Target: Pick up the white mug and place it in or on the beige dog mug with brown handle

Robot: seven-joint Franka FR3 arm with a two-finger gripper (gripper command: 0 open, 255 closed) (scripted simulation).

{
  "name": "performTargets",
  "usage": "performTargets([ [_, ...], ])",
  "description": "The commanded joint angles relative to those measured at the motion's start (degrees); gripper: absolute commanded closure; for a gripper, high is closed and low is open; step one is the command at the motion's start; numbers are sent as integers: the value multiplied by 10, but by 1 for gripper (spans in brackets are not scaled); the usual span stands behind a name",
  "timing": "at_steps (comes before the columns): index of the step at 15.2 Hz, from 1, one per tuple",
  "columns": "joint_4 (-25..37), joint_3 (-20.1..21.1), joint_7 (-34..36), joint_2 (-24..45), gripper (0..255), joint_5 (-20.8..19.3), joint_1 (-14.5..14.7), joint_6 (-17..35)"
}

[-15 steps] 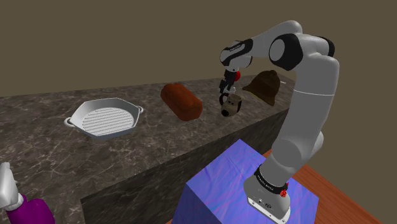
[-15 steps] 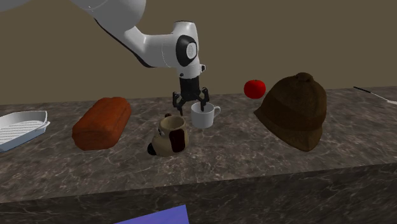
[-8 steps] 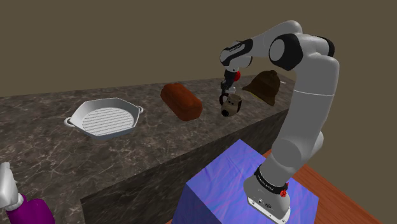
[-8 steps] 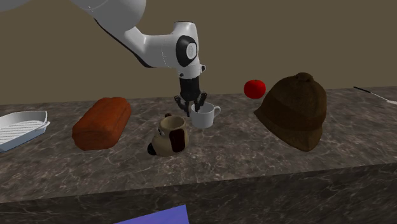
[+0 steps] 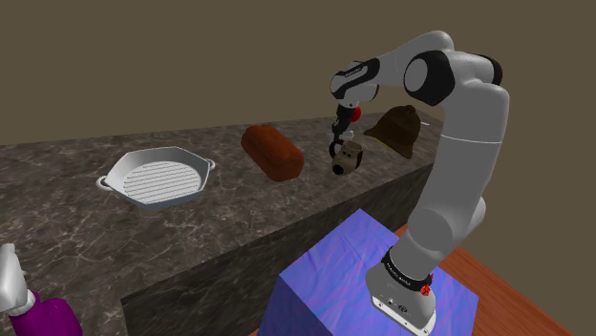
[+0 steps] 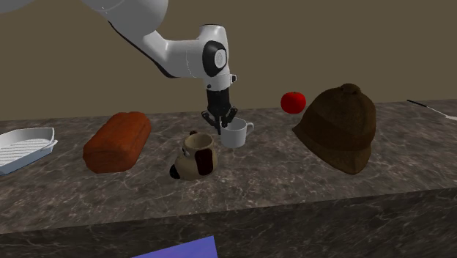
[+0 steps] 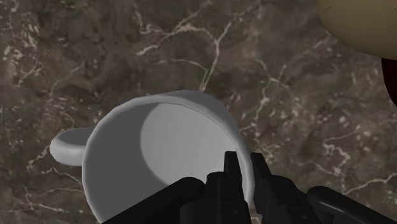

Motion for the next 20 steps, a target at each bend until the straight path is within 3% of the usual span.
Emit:
performTargets([
  [1,3,-1,1,-3,255,-2,0,-7],
  [20,86,-10,9,-54,255,-24,6,-137],
])
